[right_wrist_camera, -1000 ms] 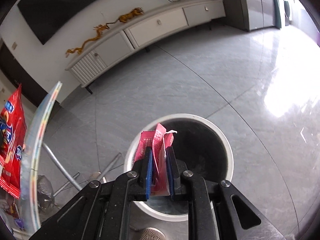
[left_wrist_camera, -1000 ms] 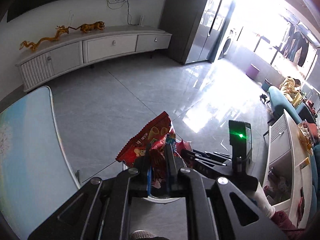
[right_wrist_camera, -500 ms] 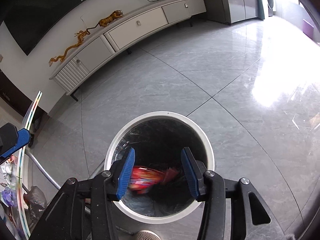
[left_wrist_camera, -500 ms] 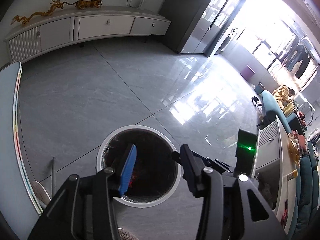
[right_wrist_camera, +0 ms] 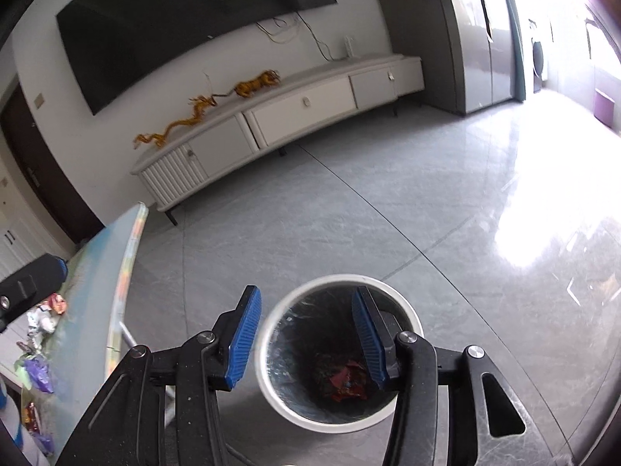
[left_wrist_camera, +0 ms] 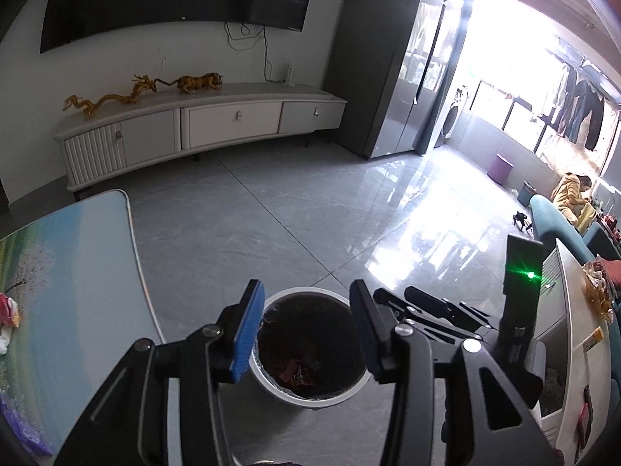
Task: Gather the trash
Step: 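Move both tools back over the table toward the remaining trash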
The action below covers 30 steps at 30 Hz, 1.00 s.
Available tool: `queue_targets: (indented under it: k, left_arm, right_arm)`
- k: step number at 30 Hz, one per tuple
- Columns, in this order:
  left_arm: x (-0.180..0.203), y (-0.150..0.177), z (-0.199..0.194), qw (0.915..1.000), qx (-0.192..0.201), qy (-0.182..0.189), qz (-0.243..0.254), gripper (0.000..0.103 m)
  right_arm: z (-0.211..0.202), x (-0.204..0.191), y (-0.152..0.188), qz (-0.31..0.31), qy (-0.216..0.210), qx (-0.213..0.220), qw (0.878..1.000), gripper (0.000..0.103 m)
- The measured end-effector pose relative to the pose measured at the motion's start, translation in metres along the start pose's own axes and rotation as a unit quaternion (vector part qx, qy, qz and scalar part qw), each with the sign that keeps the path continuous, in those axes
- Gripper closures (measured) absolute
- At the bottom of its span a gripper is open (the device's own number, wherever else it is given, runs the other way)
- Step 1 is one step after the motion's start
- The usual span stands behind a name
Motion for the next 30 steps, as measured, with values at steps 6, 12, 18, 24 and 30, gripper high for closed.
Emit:
queue_targets:
  k: [6,12,18,24,30]
  left_arm:
    - [-0.024,0.003,-0.065,0.9987,0.043,-0.024,-0.008,0.056]
    - [-0.072,0.009,-0.137,0.9931,0.088,-0.070,-0.033,0.043]
    - [-0.130,0.032,-0.204,0.9837,0.117,-0.124,-0.057,0.043]
    - [-0.196,0.080,-0.255,0.9726,0.116,-0.178,-0.094,0.042]
    - [-0.250,0.130,-0.281,0.9676,0.091,-0.202,-0.121,0.036]
  right_arm:
    - [-0.037,-0.054,-0.011,-0.038,-0.040,0.035,0.998,0.052]
    - [-0.072,-0.107,-0.011,-0.083,-0.085,0.061,0.991,0.043]
    - [-0.101,-0.162,-0.003,-0.134,-0.132,0.073,0.979,0.040]
    - [-0.114,-0.206,0.022,-0.181,-0.179,0.055,0.966,0.038]
    - [-0.119,-0.253,0.060,-0.227,-0.239,0.014,0.944,0.037]
Point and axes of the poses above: each gripper's, at about its wrist camera, not at the fingertips, and z roughly the way its jaws point, x to its right, y to its underside, the point moved 8 cm from there along z, roughly the way its jaws point, and after that the axes turned 2 degrees about y, right-handed, at the moved point
